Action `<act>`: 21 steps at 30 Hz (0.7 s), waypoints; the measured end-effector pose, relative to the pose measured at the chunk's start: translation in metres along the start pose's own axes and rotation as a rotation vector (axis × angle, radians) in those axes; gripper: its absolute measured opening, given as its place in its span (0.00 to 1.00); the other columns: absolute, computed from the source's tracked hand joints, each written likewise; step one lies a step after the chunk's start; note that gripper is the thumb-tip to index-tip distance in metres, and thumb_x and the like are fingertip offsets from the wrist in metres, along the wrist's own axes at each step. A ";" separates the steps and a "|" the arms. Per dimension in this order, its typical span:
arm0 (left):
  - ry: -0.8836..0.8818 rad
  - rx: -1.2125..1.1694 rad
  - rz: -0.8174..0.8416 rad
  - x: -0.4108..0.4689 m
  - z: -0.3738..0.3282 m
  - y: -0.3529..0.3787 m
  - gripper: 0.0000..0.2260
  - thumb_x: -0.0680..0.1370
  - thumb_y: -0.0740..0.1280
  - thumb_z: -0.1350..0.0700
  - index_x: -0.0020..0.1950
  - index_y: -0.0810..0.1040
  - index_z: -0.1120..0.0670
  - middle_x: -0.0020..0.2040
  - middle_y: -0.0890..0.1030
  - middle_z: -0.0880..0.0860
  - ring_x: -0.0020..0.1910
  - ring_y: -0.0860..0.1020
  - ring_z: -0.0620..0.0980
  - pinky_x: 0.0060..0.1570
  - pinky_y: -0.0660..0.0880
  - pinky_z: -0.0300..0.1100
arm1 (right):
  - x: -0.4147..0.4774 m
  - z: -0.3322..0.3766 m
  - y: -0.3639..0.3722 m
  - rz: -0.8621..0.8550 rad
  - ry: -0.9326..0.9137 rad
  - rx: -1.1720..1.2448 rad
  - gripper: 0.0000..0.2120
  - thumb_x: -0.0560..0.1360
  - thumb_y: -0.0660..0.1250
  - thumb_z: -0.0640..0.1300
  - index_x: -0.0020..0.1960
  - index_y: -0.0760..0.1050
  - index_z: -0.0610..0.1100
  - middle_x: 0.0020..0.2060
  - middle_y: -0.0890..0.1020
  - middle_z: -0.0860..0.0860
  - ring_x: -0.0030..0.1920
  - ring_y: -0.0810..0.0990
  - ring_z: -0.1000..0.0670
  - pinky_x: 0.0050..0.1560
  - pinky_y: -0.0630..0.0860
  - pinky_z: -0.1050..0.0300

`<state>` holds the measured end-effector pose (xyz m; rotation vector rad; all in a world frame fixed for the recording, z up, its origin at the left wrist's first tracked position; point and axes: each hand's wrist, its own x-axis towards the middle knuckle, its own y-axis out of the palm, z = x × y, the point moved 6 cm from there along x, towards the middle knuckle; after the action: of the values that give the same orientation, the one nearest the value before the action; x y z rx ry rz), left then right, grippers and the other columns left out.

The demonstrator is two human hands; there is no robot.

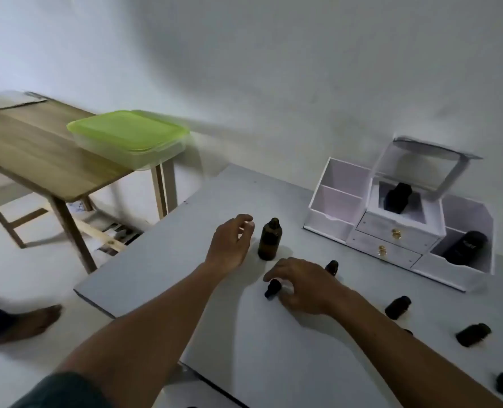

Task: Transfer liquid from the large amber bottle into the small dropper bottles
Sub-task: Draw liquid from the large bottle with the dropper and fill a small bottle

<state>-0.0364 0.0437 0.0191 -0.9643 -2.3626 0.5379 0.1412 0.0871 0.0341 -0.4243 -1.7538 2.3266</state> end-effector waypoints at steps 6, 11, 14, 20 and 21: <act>-0.077 -0.172 -0.111 -0.002 0.011 0.013 0.14 0.82 0.56 0.47 0.61 0.77 0.49 0.54 0.80 0.47 0.50 0.77 0.44 0.53 0.73 0.41 | 0.004 0.008 0.024 -0.069 -0.083 -0.092 0.13 0.79 0.68 0.45 0.62 0.80 0.53 0.62 0.78 0.56 0.61 0.74 0.52 0.57 0.73 0.59; -0.122 -0.436 -0.137 0.001 0.010 0.017 0.18 0.77 0.56 0.39 0.58 0.78 0.46 0.51 0.82 0.47 0.50 0.80 0.48 0.54 0.77 0.54 | -0.006 -0.007 -0.020 -0.528 -0.002 0.278 0.10 0.76 0.72 0.46 0.58 0.82 0.53 0.53 0.83 0.58 0.51 0.80 0.58 0.51 0.78 0.59; -0.086 -0.518 -0.081 0.003 0.003 0.023 0.18 0.74 0.59 0.35 0.56 0.79 0.44 0.50 0.82 0.44 0.51 0.80 0.45 0.55 0.77 0.53 | -0.015 -0.017 -0.062 -0.895 0.064 0.572 0.08 0.75 0.75 0.42 0.53 0.84 0.49 0.48 0.86 0.56 0.46 0.84 0.57 0.47 0.81 0.63; -0.004 -0.601 0.076 0.003 0.003 0.047 0.19 0.69 0.70 0.40 0.57 0.79 0.45 0.51 0.82 0.48 0.53 0.80 0.45 0.56 0.78 0.49 | -0.005 -0.035 -0.099 -1.195 0.034 0.987 0.07 0.78 0.71 0.41 0.56 0.82 0.43 0.46 0.87 0.46 0.46 0.86 0.47 0.47 0.84 0.52; 0.015 -0.588 0.088 0.003 0.004 0.050 0.21 0.68 0.71 0.41 0.58 0.79 0.46 0.51 0.83 0.48 0.52 0.80 0.45 0.55 0.78 0.46 | -0.003 -0.038 -0.099 -1.212 0.033 1.043 0.08 0.78 0.70 0.40 0.56 0.82 0.42 0.45 0.86 0.45 0.45 0.86 0.47 0.47 0.84 0.52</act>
<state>-0.0148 0.0779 -0.0100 -1.3149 -2.5212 -0.1555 0.1554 0.1477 0.1201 0.6020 -0.2861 1.8055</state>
